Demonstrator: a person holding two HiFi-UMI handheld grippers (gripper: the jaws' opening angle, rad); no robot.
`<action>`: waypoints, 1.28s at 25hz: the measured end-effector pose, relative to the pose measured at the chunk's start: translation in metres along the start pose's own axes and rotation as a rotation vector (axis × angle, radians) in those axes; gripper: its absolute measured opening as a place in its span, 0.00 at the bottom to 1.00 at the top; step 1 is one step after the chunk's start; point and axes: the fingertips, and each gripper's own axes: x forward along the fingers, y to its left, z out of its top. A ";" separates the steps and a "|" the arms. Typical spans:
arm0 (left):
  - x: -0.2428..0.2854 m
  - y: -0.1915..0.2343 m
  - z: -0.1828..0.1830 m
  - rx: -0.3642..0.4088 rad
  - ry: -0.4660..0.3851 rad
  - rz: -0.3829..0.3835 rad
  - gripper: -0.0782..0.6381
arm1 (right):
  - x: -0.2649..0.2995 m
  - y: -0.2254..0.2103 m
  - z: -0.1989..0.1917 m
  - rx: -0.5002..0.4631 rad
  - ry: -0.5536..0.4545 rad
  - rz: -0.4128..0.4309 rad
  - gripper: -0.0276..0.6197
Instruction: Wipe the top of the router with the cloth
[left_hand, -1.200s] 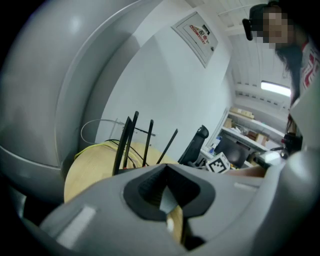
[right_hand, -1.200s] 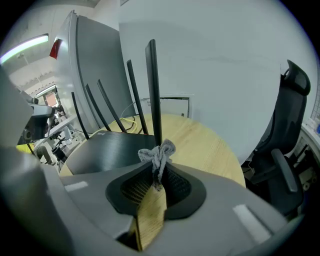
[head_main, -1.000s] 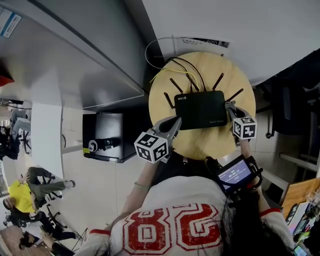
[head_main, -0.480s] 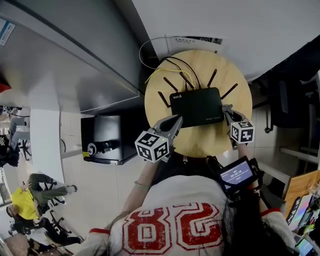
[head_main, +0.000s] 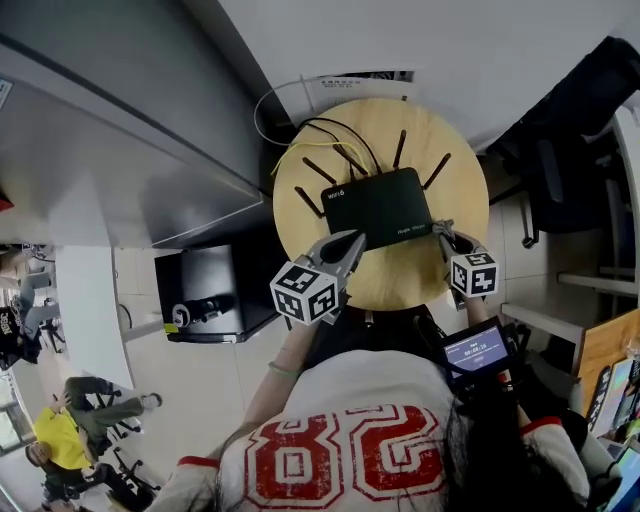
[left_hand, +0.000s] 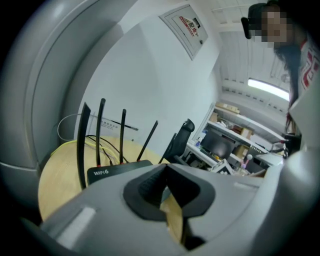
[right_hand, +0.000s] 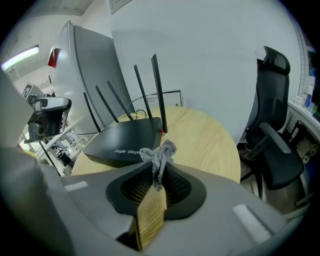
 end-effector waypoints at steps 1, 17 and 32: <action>0.001 -0.001 0.000 0.002 0.001 -0.005 0.11 | -0.001 0.001 -0.003 0.001 0.003 0.000 0.13; -0.012 0.007 0.002 0.040 0.006 0.018 0.11 | -0.007 0.005 -0.014 0.025 0.018 -0.029 0.13; -0.032 0.019 0.006 0.116 -0.025 0.042 0.11 | 0.007 0.060 -0.019 -0.009 0.050 0.034 0.13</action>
